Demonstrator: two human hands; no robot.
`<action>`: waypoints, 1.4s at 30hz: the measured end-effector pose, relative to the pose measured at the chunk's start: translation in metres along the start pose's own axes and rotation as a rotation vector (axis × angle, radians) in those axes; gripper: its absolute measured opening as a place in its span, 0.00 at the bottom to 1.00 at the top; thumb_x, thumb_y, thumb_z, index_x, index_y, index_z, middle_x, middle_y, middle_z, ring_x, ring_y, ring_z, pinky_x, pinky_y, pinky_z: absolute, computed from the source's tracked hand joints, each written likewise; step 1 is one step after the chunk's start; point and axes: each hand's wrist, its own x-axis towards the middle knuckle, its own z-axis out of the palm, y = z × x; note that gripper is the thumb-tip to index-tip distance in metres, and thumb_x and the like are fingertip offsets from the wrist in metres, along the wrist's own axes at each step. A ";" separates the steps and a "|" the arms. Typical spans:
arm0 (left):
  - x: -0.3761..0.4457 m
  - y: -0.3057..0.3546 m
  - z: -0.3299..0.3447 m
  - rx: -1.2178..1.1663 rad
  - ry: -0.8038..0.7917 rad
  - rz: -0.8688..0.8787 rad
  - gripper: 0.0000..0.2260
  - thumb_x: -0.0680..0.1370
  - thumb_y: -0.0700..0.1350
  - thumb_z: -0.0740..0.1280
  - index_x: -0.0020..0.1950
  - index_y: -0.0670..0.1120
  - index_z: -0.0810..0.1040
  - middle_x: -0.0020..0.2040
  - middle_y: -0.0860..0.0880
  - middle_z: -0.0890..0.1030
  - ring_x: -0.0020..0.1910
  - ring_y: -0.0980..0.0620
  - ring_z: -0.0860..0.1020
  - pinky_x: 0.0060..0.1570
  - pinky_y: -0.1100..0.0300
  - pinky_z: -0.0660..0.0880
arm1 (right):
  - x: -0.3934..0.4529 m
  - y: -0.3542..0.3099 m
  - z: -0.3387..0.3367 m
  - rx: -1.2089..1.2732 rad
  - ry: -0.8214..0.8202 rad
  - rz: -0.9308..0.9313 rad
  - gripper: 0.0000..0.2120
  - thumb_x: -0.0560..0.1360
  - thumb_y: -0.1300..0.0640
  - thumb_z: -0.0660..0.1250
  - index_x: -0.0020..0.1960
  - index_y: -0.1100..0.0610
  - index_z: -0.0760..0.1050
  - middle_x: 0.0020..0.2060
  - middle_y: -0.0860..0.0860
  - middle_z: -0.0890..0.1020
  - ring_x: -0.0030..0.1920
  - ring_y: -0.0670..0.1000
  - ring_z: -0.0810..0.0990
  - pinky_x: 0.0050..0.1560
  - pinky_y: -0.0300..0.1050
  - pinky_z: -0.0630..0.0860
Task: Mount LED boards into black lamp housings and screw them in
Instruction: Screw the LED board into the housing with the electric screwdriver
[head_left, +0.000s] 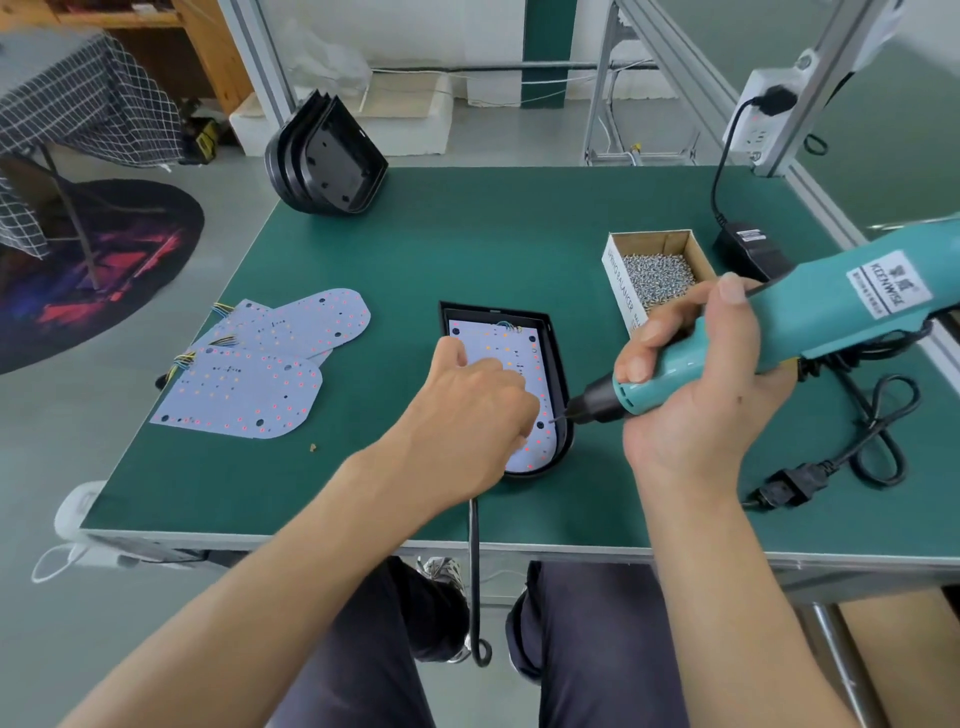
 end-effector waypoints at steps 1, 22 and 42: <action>0.000 0.000 0.000 0.004 -0.004 -0.003 0.07 0.81 0.47 0.62 0.48 0.52 0.80 0.46 0.53 0.78 0.49 0.49 0.76 0.53 0.50 0.58 | 0.000 0.000 0.000 0.005 -0.001 0.000 0.10 0.79 0.56 0.65 0.52 0.63 0.68 0.28 0.55 0.72 0.22 0.53 0.66 0.29 0.42 0.63; -0.005 -0.007 0.009 0.066 0.000 0.009 0.06 0.83 0.51 0.63 0.53 0.49 0.74 0.48 0.51 0.76 0.49 0.46 0.73 0.53 0.51 0.59 | -0.003 -0.004 0.000 0.036 -0.018 0.042 0.09 0.79 0.55 0.65 0.42 0.57 0.70 0.29 0.54 0.74 0.22 0.53 0.67 0.30 0.41 0.64; -0.015 -0.015 0.016 -0.138 0.026 0.031 0.06 0.85 0.45 0.56 0.54 0.48 0.73 0.48 0.51 0.74 0.48 0.45 0.73 0.56 0.50 0.62 | -0.015 0.016 0.007 -0.008 -0.087 0.023 0.13 0.75 0.51 0.68 0.46 0.60 0.69 0.27 0.55 0.72 0.22 0.54 0.66 0.30 0.43 0.65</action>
